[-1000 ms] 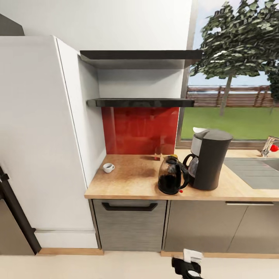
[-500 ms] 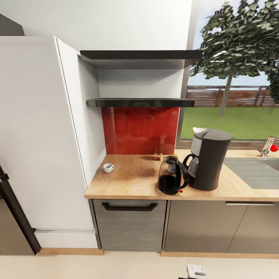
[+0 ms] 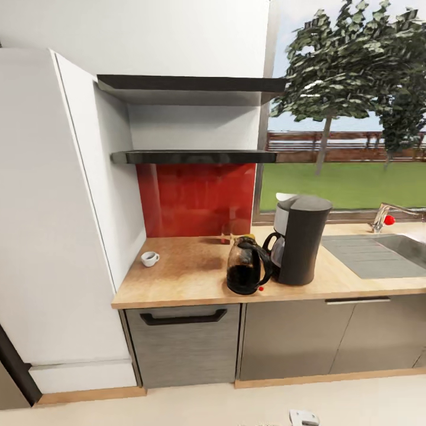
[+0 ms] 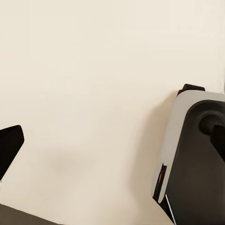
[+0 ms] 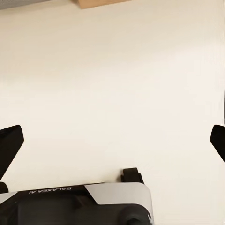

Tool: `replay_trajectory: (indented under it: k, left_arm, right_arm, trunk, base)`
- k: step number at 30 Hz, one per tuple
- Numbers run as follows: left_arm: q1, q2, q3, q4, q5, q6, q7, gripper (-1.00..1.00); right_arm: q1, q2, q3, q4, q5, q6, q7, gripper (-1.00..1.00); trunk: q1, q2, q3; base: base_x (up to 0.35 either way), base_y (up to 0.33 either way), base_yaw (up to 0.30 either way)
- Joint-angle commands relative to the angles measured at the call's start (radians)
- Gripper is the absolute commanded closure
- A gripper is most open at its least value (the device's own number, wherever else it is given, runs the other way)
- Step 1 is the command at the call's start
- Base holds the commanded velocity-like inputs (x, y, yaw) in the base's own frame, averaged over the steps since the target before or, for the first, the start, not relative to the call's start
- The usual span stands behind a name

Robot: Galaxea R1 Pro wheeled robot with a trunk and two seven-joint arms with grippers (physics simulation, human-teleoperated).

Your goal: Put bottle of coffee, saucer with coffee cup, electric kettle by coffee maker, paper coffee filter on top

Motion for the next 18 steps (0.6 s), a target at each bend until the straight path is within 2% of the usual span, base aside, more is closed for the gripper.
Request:
replay_trajectory:
  k: [1, 18]
  left_arm:
    - [0.0, -0.001, -0.009, -0.001, 0.008, -0.002, 0.005, -1.0]
    - [0.0, -0.004, -0.011, -0.001, 0.008, 0.004, 0.002, -1.0]
  right_arm:
    - [0.0, 0.001, -0.007, -0.002, -0.003, 0.005, -0.003, -1.0]
    - [0.002, 0.001, -0.009, -0.002, -0.004, 0.003, -0.003, -1.0]
  trunk:
    - [0.0, -0.001, 0.0]
    - [0.0, -0.001, 0.0]
  base:
    - [0.0, 0.0, -0.285]
    - [0.0, 0.0, -0.29]
